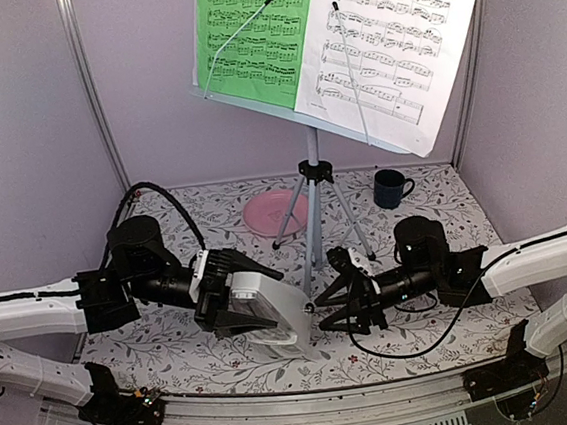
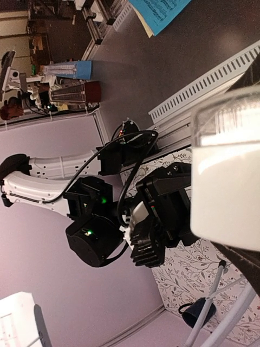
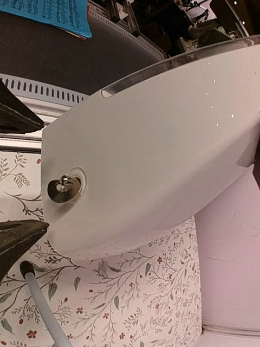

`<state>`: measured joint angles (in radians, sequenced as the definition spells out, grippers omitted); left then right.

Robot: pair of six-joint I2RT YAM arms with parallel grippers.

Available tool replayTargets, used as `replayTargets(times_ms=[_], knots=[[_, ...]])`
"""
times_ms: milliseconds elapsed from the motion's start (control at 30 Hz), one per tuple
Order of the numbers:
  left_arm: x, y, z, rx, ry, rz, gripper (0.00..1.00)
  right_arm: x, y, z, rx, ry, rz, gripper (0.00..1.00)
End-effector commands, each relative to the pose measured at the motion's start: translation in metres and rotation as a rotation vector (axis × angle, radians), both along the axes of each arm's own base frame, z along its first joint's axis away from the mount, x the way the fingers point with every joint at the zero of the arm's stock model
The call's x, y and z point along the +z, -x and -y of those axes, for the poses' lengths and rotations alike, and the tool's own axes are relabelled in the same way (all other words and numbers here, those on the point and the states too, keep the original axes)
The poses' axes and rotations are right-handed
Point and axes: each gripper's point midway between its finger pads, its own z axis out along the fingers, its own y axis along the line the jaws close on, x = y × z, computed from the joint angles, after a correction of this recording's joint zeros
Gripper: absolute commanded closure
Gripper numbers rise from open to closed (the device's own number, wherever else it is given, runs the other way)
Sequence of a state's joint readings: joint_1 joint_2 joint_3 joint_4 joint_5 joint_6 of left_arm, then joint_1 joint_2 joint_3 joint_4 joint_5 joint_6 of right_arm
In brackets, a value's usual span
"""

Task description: Set up the instrument practice props

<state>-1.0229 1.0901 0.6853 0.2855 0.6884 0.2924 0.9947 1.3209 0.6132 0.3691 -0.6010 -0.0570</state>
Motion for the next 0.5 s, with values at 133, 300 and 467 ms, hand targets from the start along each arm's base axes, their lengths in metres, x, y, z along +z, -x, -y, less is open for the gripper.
replayTargets(times_ms=[133,300,467], knots=[[0.041,0.011,0.002,-0.021,0.092,0.153,0.72,0.011,0.015,-0.013,0.094,-0.061,-0.170,0.48],[0.040,0.011,0.004,-0.020,0.083,0.160,0.73,0.018,0.018,-0.015,0.113,-0.078,-0.179,0.53],[0.041,0.011,0.005,-0.022,0.085,0.166,0.73,0.020,0.021,-0.015,0.136,-0.083,-0.180,0.64]])
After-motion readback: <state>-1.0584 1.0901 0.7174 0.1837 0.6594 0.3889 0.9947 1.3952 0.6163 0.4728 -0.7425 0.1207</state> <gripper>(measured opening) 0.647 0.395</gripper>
